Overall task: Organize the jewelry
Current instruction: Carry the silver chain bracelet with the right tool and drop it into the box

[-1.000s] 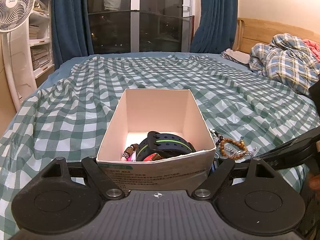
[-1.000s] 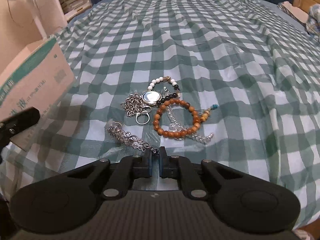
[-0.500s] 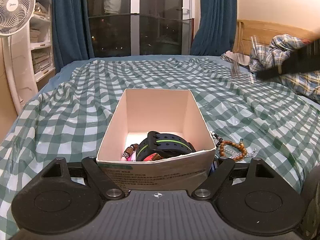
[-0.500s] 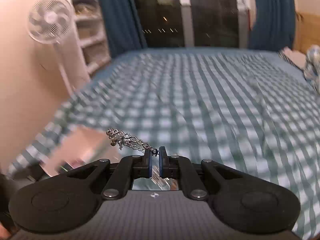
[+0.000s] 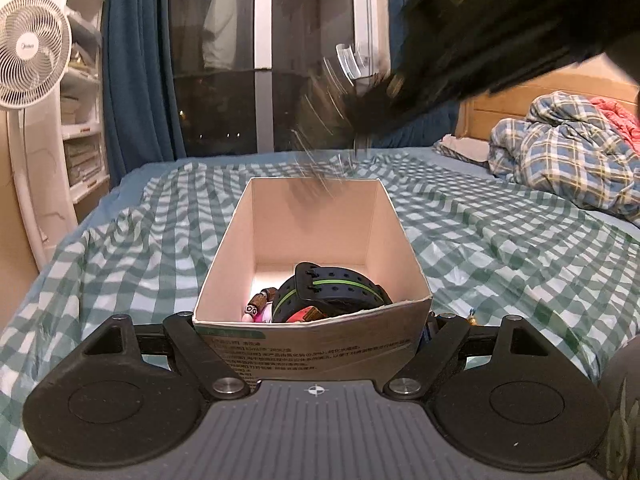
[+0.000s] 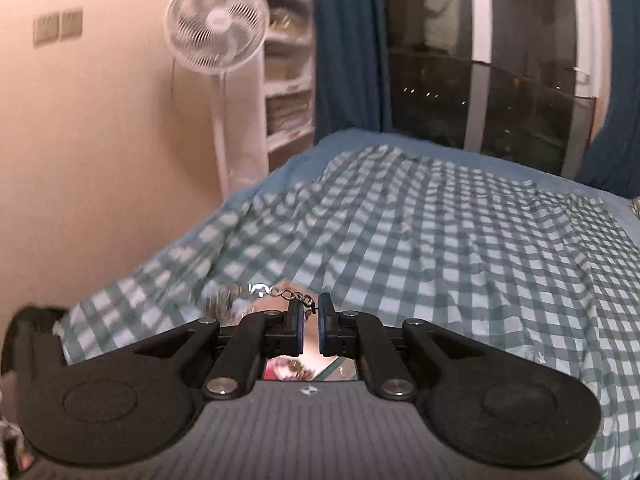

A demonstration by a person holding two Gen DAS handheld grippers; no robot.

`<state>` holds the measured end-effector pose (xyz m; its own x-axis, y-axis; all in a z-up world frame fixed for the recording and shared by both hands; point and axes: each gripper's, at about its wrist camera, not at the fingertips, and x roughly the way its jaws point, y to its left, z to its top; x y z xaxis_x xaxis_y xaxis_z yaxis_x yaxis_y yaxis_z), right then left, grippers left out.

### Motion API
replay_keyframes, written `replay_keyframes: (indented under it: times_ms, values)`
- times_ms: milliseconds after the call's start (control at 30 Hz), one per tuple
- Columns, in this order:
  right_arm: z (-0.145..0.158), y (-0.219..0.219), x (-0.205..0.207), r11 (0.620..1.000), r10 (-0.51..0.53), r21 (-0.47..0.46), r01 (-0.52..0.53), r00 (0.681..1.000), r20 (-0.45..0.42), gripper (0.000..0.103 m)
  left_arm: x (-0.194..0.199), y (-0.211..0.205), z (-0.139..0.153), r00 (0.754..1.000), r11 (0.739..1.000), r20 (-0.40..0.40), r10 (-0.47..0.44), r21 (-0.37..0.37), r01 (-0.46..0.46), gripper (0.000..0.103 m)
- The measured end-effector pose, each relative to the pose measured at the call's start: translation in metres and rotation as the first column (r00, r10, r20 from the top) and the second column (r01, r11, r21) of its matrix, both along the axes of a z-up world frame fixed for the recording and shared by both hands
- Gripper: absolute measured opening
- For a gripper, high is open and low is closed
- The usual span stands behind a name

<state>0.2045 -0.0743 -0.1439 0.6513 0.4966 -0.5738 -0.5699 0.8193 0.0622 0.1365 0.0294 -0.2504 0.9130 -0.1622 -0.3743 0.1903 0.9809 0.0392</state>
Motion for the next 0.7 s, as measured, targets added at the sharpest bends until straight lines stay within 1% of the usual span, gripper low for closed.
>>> replay_keyframes:
  times_ms: [200,233,300,333,400,467,600,667,700]
  values:
    - [-0.007,0.02,-0.003,0.998,0.02,-0.056,-0.02,1.0,-0.004,0.103,-0.001,0.001,0.002,1.0,1.0,0.017,0.003,0.004,-0.003,0.056]
    - [-0.008,0.023,-0.001,0.998,0.015,-0.065,-0.015,1.0,-0.01,0.103,-0.001,0.001,0.002,1.0,1.0,0.022,0.004,0.004,-0.004,0.056]
    - [-0.008,0.025,0.006,0.997,0.015,-0.069,-0.019,0.999,-0.048,0.103,-0.002,0.0,0.003,1.0,1.0,0.03,-0.001,0.005,0.001,0.056]
    - [-0.006,0.024,0.007,0.997,0.015,-0.069,-0.018,0.999,-0.049,0.103,-0.002,-0.002,0.003,0.999,1.0,0.032,-0.003,0.009,0.003,0.056]
    - [-0.002,0.026,0.008,0.996,0.016,-0.09,-0.019,0.999,-0.034,0.103,-0.002,-0.003,0.003,0.999,1.0,0.037,-0.005,0.021,0.004,0.056]
    - [0.003,0.022,0.008,0.995,0.014,-0.098,-0.014,1.0,0.0,0.103,-0.002,-0.003,0.002,0.999,1.0,0.034,-0.005,0.019,0.005,0.056]
    - [0.003,-0.003,0.008,0.991,-0.043,-0.121,0.051,0.997,0.069,0.103,0.001,0.002,0.001,1.0,1.0,0.02,0.016,0.012,-0.016,0.056]
    - [-0.008,-0.023,0.009,0.981,-0.111,-0.148,0.124,0.99,0.089,0.103,0.003,0.006,0.001,1.0,1.0,0.008,0.029,0.0,-0.029,0.056]
    - [-0.016,-0.034,0.011,0.978,-0.139,-0.148,0.149,0.987,0.076,0.103,0.005,0.008,0.0,0.999,0.999,0.004,0.032,-0.002,-0.032,0.056]
